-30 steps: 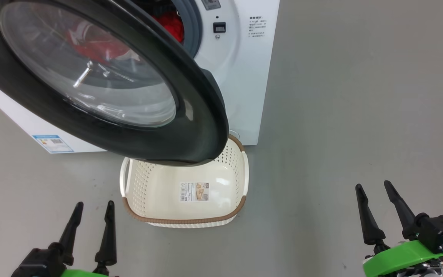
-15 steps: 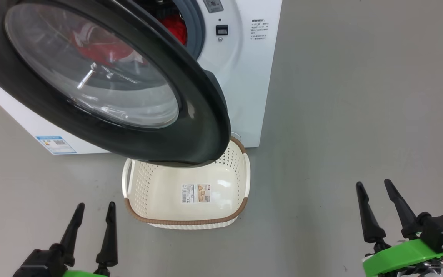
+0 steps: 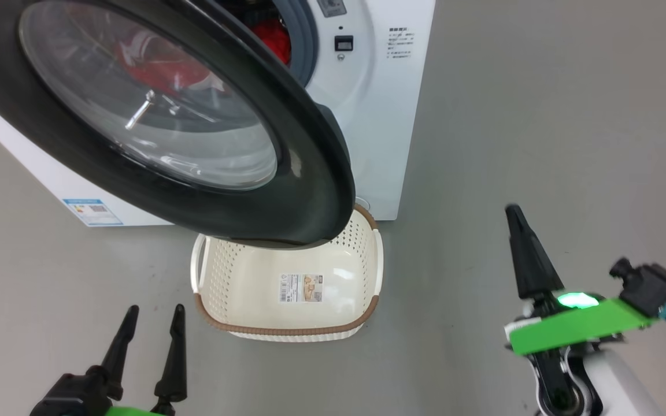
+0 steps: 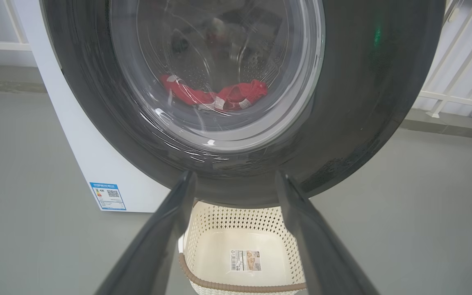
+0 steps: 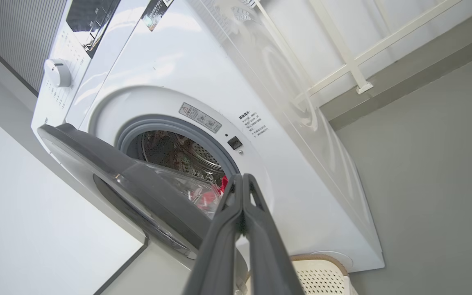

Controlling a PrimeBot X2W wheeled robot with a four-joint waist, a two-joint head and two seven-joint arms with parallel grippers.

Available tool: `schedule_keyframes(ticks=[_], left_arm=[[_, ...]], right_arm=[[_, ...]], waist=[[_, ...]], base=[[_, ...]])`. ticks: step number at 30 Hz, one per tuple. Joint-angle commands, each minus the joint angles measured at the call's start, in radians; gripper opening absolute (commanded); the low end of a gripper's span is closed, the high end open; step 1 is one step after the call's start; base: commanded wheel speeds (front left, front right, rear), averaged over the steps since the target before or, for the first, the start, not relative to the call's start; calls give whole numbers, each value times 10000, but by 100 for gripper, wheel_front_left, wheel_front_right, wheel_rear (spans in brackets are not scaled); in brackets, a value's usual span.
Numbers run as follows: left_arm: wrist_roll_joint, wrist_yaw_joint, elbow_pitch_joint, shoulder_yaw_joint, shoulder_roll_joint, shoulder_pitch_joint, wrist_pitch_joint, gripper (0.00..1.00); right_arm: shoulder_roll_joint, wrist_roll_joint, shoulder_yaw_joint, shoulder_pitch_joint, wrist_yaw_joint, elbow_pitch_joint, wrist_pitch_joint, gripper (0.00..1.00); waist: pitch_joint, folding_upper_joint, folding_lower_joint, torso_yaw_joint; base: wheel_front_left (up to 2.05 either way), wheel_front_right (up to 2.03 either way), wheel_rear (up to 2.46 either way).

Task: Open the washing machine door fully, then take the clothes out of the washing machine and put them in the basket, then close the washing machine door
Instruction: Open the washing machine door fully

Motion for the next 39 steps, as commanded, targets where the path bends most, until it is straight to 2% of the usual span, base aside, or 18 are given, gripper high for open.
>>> schedule_keyframes(ticks=[1,9,12,16,20,24,34,39], left_arm=[[-27,-56,-203,260,82,-99,-120,100],[-127,-56,-185,25,73,-247,-120,100],[-184,-56,-159,-83,71,-364,-120,100],[-263,-56,-85,-243,71,-579,-120,100],[-353,-56,-21,-464,73,-765,-120,100],[-449,-56,13,-701,72,-903,-120,100],[-702,-56,155,-1128,69,-1089,-120,100],[-798,-56,132,-1258,67,-1186,-120,100]], right_arm=[[-94,258,324,-356,48,-250,-62,0],[-1023,3494,1915,-2260,48,419,0,0],[-1438,4617,2474,-3042,48,476,426,0],[-1830,6013,2864,-4000,48,376,1572,0],[-2192,6803,3050,-4842,48,389,2854,0],[-2290,7613,2956,-5560,48,753,4241,0],[-2159,8975,2742,-7215,48,3127,7564,0],[-2090,9258,2765,-7819,48,3936,8523,0]], waist=[[21,0,0,37],[284,0,0,347],[464,0,0,498],[720,0,0,691],[950,0,0,867],[1155,0,0,1027],[1491,0,0,1470],[1667,0,0,1653]], base=[[0,0,0],[0,0,0],[0,0,0],[0,0,0],[0,0,0],[0,0,0],[0,0,0],[0,0,0]])
